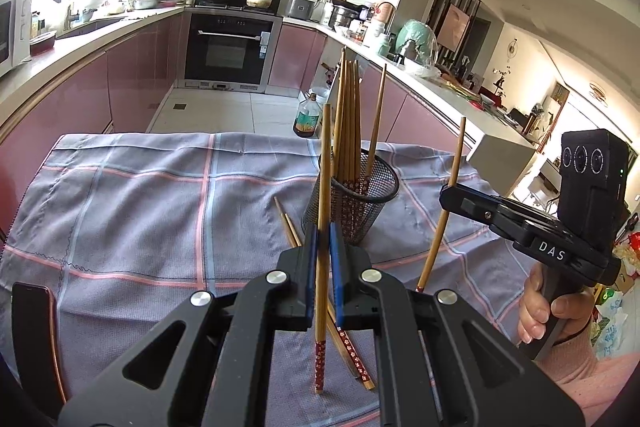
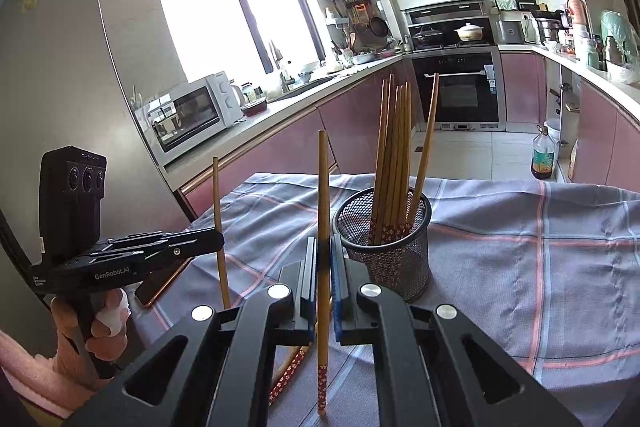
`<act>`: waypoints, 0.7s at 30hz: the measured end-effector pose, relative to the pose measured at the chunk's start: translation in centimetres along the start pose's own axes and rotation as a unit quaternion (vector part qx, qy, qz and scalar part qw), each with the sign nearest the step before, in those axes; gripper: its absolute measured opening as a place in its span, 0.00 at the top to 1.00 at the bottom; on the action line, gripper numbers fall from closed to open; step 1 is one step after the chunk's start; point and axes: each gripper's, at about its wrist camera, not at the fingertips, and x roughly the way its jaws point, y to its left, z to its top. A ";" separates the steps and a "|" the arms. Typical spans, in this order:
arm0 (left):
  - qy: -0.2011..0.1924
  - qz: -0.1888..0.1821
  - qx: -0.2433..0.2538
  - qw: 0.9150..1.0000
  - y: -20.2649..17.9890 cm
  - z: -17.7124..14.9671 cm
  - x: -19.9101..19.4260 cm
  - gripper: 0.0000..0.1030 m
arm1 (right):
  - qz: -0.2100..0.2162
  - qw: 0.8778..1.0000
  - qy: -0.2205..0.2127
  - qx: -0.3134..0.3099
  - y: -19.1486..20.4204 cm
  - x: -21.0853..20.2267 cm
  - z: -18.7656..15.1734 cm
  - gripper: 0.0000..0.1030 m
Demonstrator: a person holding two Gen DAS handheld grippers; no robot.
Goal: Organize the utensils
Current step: 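Lower both chopsticks into the mesh cup and open both grippers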
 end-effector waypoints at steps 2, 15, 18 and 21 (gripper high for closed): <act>-0.002 0.000 0.001 1.000 -0.1 0.1 0.0 0.93 | -0.001 1.000 -0.001 -0.001 -0.1 0.0 0.1 0.95; -0.020 -0.008 0.002 1.000 -0.3 0.8 -1.0 0.93 | -0.005 1.000 -0.017 -0.008 0.1 -0.5 0.8 0.95; -0.026 -0.010 0.002 1.000 -0.2 1.1 -1.3 0.93 | -0.005 1.000 -0.021 -0.010 0.2 -0.6 1.0 0.95; -0.032 -0.014 0.003 0.999 -0.3 1.4 -1.6 0.93 | -0.006 1.000 -0.025 -0.012 0.2 -0.8 1.2 0.95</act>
